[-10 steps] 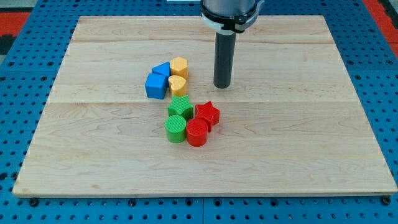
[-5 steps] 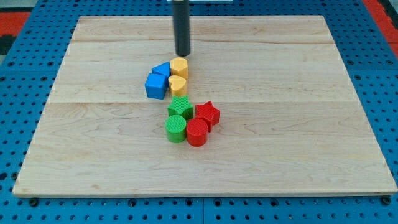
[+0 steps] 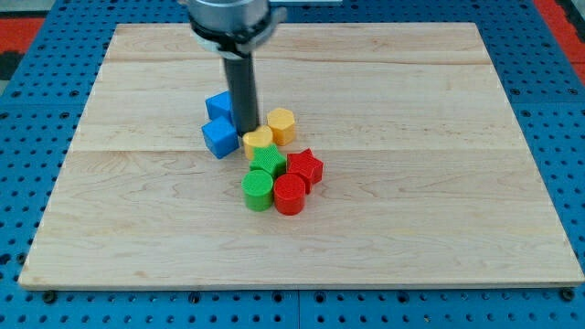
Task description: Separate the blue blocks from the yellow blocks
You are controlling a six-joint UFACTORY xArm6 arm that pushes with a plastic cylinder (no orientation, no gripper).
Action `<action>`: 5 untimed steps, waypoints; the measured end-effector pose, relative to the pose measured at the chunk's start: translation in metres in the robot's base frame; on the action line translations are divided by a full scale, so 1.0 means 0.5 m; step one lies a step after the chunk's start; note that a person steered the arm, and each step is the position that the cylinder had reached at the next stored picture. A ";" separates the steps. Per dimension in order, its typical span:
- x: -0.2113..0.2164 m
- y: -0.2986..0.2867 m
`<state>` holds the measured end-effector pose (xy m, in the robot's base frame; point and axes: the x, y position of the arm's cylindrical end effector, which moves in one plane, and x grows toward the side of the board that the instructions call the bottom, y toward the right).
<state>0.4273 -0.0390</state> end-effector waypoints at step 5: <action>0.072 -0.083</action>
